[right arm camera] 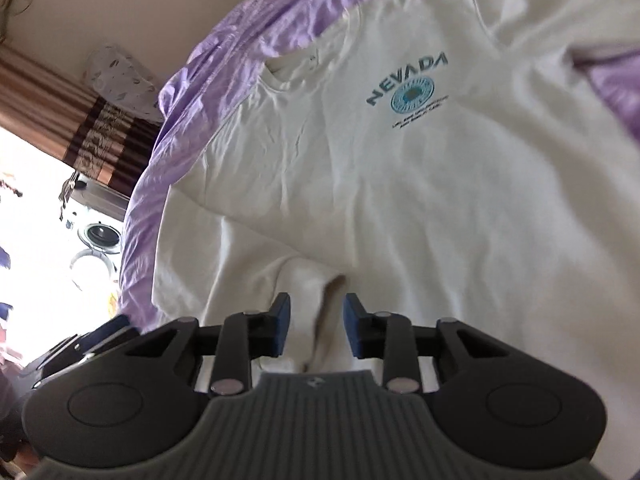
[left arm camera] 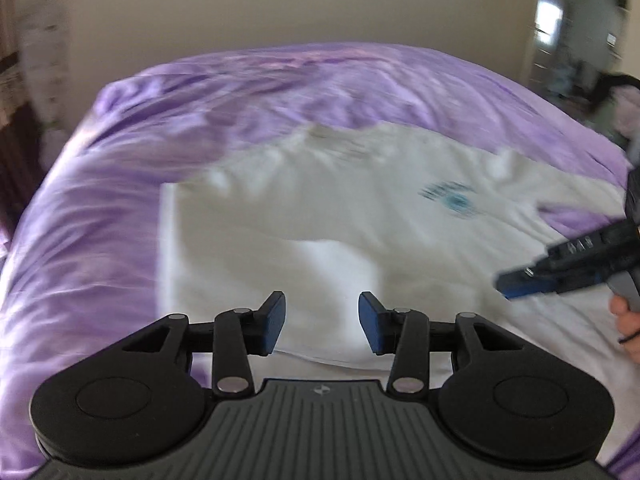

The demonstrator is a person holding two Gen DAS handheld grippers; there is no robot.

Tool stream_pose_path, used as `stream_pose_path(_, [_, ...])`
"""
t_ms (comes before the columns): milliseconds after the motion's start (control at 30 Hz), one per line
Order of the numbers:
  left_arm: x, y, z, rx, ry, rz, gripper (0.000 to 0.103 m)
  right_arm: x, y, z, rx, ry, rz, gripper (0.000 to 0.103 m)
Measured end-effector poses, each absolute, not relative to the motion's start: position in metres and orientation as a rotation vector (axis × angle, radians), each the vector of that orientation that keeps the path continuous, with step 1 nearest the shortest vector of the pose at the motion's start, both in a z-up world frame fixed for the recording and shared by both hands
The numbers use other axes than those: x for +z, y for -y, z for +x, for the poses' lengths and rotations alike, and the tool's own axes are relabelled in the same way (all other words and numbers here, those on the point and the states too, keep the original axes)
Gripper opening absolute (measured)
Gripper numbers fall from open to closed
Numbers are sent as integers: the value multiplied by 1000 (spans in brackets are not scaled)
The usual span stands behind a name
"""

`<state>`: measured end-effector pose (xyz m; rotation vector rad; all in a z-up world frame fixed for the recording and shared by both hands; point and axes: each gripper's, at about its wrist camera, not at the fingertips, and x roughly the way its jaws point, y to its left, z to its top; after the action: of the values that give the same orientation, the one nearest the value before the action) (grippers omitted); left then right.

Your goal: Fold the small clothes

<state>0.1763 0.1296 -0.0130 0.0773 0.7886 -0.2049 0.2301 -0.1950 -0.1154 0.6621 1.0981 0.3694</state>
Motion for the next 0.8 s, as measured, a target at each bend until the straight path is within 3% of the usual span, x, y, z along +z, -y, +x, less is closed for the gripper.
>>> stream_pose_path(133, [-11,-158,184,-122,-790,21,50,-134,189,253,349,-1160,725,24])
stream_pose_path(200, [-18,-164,188,-99,-801,-1,50,-143,185,261,347,-1180,743,17])
stream_pose_path(267, [-28,-165,193,-68,-824,26,49,-148,182,264,339,-1182,732,0])
stream_pose_path(467, [-45,-163,203,-76,-837,48,47,-123,176,244,376,-1119,655,0])
stream_pose_path(633, [-59,-141,208,-94,-861,160,47,-152,177,242,301,-1187,601,0])
stream_pose_path(700, [-67,-137,207,-91,-879,182,47,-153,176,242,310,-1185,609,2])
stream_pose_path(733, [-70,-137,207,-94,-884,183,47,-149,176,241,311,-1180,600,9])
stream_pose_path(767, [-72,-137,206,-95,-887,183,47,-146,176,239,308,-1175,600,27])
stream_pose_path(800, [-74,-137,207,-90,-890,184,47,-143,178,237,307,-1165,610,36])
